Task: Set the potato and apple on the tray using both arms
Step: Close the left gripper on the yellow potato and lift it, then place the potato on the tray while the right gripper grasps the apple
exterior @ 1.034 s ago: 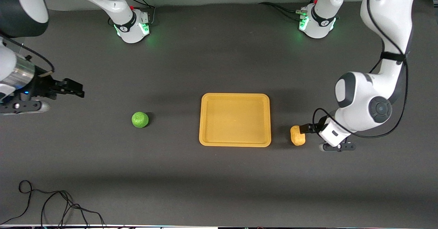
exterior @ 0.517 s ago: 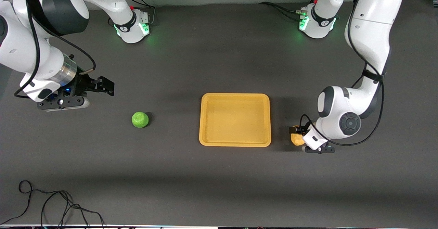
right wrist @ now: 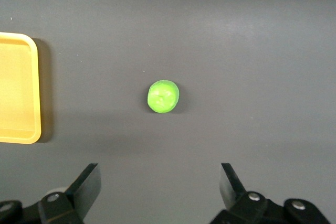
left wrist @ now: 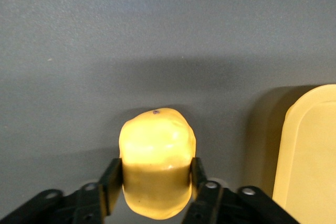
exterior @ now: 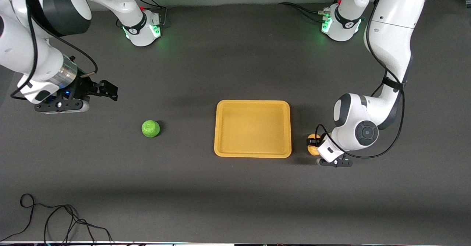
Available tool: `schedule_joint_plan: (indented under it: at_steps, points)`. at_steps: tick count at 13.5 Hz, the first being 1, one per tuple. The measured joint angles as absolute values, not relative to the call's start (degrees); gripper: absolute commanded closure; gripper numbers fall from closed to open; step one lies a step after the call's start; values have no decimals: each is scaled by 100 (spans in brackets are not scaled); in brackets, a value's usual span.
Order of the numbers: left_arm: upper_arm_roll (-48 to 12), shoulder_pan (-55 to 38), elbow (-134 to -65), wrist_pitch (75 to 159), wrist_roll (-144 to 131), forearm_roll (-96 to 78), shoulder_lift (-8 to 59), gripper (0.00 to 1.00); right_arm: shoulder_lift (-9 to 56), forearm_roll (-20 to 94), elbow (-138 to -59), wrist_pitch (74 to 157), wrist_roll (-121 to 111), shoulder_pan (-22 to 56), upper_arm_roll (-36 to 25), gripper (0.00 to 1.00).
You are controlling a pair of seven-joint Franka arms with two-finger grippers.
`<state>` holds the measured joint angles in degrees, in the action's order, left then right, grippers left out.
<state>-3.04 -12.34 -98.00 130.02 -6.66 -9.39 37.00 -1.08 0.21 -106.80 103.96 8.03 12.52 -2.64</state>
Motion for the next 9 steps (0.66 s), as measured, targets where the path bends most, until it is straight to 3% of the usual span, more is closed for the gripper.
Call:
schedule_joint_plan:
  at_steps: [3, 5, 9]
  points:
    - [-307, -1238, -9651, 12763, -908, -946, 3684, 90, -113, 22, -11227, 11070, 804, 1324, -255, 0]
    - [-378, -1283, -9214, 12029, -1371, -949, 3583, 90, -104, 22, -11714, 11696, 804, 1324, -255, 0]
    - [-874, -1744, -8728, 11552, -2513, -929, 3467, 92, 121, 22, -12568, 13006, 804, 1394, -252, 0]
